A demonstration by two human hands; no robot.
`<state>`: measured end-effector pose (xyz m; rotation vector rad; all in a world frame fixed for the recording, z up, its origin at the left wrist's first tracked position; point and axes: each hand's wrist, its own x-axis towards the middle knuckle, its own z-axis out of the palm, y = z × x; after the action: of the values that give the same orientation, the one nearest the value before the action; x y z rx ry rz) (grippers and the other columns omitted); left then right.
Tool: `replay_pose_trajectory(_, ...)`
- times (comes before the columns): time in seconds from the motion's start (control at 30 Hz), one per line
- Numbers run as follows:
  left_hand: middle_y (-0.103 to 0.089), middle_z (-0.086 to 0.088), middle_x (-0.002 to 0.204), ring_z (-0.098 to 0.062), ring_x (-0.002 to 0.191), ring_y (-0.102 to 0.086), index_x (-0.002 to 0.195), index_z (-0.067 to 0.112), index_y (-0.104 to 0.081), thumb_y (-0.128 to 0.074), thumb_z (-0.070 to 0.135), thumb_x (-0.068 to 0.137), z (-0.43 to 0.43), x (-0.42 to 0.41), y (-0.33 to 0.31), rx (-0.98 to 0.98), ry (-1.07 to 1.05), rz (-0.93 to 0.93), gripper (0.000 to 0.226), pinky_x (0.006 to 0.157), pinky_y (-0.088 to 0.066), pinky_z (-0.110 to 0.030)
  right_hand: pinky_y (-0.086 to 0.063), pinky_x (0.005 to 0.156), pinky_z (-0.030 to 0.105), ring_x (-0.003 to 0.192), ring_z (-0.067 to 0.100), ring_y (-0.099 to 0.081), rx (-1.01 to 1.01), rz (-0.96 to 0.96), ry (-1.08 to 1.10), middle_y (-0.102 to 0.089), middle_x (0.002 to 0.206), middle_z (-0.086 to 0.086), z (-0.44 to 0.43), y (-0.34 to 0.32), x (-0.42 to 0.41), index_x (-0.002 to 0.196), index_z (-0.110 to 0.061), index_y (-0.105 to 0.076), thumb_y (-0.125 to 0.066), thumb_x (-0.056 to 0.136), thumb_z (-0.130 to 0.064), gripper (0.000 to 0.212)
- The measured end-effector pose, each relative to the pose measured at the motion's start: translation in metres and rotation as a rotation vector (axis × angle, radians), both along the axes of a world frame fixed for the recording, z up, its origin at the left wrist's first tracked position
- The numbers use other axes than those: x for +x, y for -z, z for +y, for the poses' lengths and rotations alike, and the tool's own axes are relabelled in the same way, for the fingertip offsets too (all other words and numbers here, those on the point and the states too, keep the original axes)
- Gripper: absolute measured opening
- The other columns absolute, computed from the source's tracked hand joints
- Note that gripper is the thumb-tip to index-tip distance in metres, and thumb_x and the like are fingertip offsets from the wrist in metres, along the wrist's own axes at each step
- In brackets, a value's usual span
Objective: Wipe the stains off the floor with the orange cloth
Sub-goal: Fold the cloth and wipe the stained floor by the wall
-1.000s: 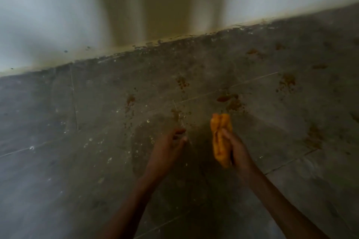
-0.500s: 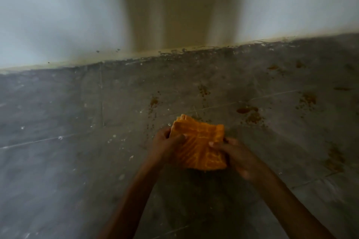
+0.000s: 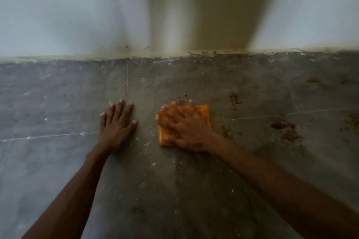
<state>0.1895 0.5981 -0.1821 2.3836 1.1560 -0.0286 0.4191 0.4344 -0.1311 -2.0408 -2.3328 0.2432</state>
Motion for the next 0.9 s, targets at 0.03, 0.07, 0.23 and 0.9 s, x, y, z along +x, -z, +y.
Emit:
replay_pose_trajectory(0.03, 0.022, 0.014, 0.158, -0.013, 0.145, 0.024, 0.151, 0.043, 0.005, -0.023, 0.065, 0.088, 0.001, -0.001, 0.002, -0.002, 0.007, -0.007, 0.072, 0.118, 0.016, -0.041, 0.006, 0.118, 0.062, 0.155, 0.029, 0.001, -0.072, -0.099, -0.132, -0.004, 0.169, -0.001, 0.021, 0.012, 0.009, 0.155, -0.045, -0.007, -0.023, 0.095, -0.072, 0.068)
replay_pose_trajectory(0.07, 0.023, 0.015, 0.157, -0.012, 0.145, 0.025, 0.15, 0.044, 0.006, -0.023, 0.065, 0.088, 0.0, -0.001, 0.003, -0.002, 0.007, -0.015, 0.072, 0.117, 0.017, -0.04, 0.007, 0.118, 0.062, 0.155, 0.029, 0.002, -0.083, -0.147, -0.163, -0.001, 0.169, -0.003, 0.042, 0.022, 0.022, 0.155, -0.046, -0.004, -0.021, 0.094, -0.074, 0.069)
replay_pose_trajectory(0.23, 0.021, 0.016, 0.158, -0.011, 0.147, 0.022, 0.15, 0.046, 0.005, -0.021, 0.064, 0.089, -0.004, 0.0, 0.003, 0.061, -0.04, -0.024, 0.069, 0.119, 0.015, -0.039, -0.002, 0.12, 0.063, 0.154, 0.033, 0.001, -0.009, 0.004, 0.635, -0.001, 0.169, 0.001, 0.092, 0.025, 0.04, 0.158, -0.035, -0.012, -0.025, 0.098, -0.066, 0.069)
replay_pose_trajectory(0.9, -0.021, -0.013, 0.16, -0.033, 0.149, -0.01, 0.142, 0.02, -0.042, -0.05, 0.038, 0.096, -0.054, 0.081, -0.032, 0.027, -0.407, -0.149, 0.05, 0.119, -0.006, -0.055, -0.014, 0.122, 0.057, 0.155, 0.025, -0.007, 0.043, -0.093, 0.236, -0.008, 0.168, -0.002, -0.057, 0.034, 0.065, 0.157, -0.039, -0.014, -0.031, 0.098, -0.06, 0.065)
